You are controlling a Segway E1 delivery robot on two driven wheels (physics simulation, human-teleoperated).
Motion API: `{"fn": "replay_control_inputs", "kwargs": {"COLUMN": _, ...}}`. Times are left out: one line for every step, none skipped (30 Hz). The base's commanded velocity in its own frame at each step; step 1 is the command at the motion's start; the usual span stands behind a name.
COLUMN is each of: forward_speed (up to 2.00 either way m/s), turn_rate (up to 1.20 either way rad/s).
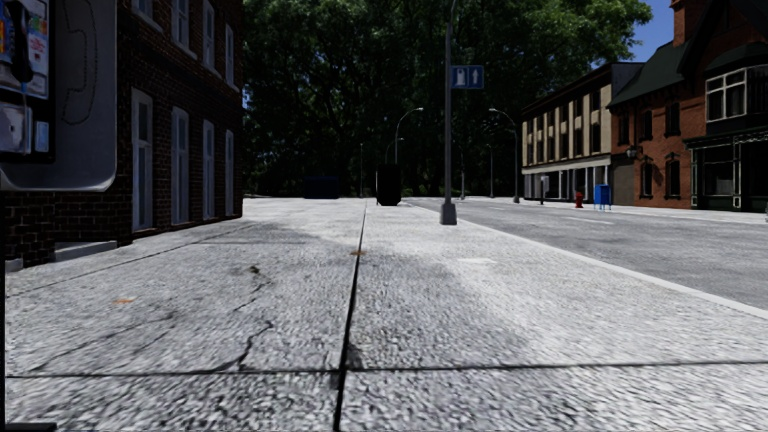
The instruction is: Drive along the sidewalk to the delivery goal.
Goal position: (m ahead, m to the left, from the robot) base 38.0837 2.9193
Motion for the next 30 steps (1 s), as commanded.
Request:
{"fn": "replay_control_inputs", "kwargs": {"forward_speed": 2.00, "turn_rate": 0.00}}
{"fn": "replay_control_inputs", "kwargs": {"forward_speed": 2.00, "turn_rate": 0.00}}
{"fn": "replay_control_inputs", "kwargs": {"forward_speed": 2.00, "turn_rate": 0.00}}
{"fn": "replay_control_inputs", "kwargs": {"forward_speed": 2.00, "turn_rate": 0.00}}
{"fn": "replay_control_inputs", "kwargs": {"forward_speed": 2.00, "turn_rate": 0.00}}
{"fn": "replay_control_inputs", "kwargs": {"forward_speed": 2.00, "turn_rate": 0.00}}
{"fn": "replay_control_inputs", "kwargs": {"forward_speed": 2.00, "turn_rate": 0.00}}
{"fn": "replay_control_inputs", "kwargs": {"forward_speed": 2.00, "turn_rate": 0.00}}
{"fn": "replay_control_inputs", "kwargs": {"forward_speed": 2.00, "turn_rate": 0.00}}
{"fn": "replay_control_inputs", "kwargs": {"forward_speed": 2.00, "turn_rate": 0.00}}
{"fn": "replay_control_inputs", "kwargs": {"forward_speed": 2.00, "turn_rate": 0.00}}
{"fn": "replay_control_inputs", "kwargs": {"forward_speed": 2.00, "turn_rate": 0.00}}
{"fn": "replay_control_inputs", "kwargs": {"forward_speed": 2.00, "turn_rate": 0.00}}
{"fn": "replay_control_inputs", "kwargs": {"forward_speed": 2.00, "turn_rate": 0.00}}
{"fn": "replay_control_inputs", "kwargs": {"forward_speed": 2.00, "turn_rate": 0.00}}
{"fn": "replay_control_inputs", "kwargs": {"forward_speed": 2.00, "turn_rate": 0.00}}
{"fn": "replay_control_inputs", "kwargs": {"forward_speed": 2.00, "turn_rate": 0.00}}
{"fn": "replay_control_inputs", "kwargs": {"forward_speed": 2.00, "turn_rate": 0.00}}
{"fn": "replay_control_inputs", "kwargs": {"forward_speed": 2.00, "turn_rate": 0.00}}
{"fn": "replay_control_inputs", "kwargs": {"forward_speed": 2.00, "turn_rate": 0.00}}
{"fn": "replay_control_inputs", "kwargs": {"forward_speed": 2.00, "turn_rate": 0.00}}
{"fn": "replay_control_inputs", "kwargs": {"forward_speed": 2.00, "turn_rate": 0.00}}
{"fn": "replay_control_inputs", "kwargs": {"forward_speed": 2.00, "turn_rate": 0.00}}
{"fn": "replay_control_inputs", "kwargs": {"forward_speed": 2.00, "turn_rate": 0.00}}
{"fn": "replay_control_inputs", "kwargs": {"forward_speed": 2.00, "turn_rate": 0.00}}
{"fn": "replay_control_inputs", "kwargs": {"forward_speed": 2.00, "turn_rate": 0.00}}
{"fn": "replay_control_inputs", "kwargs": {"forward_speed": 2.00, "turn_rate": 0.00}}
{"fn": "replay_control_inputs", "kwargs": {"forward_speed": 2.00, "turn_rate": 0.00}}
{"fn": "replay_control_inputs", "kwargs": {"forward_speed": 2.00, "turn_rate": 0.00}}
{"fn": "replay_control_inputs", "kwargs": {"forward_speed": 2.00, "turn_rate": 0.00}}
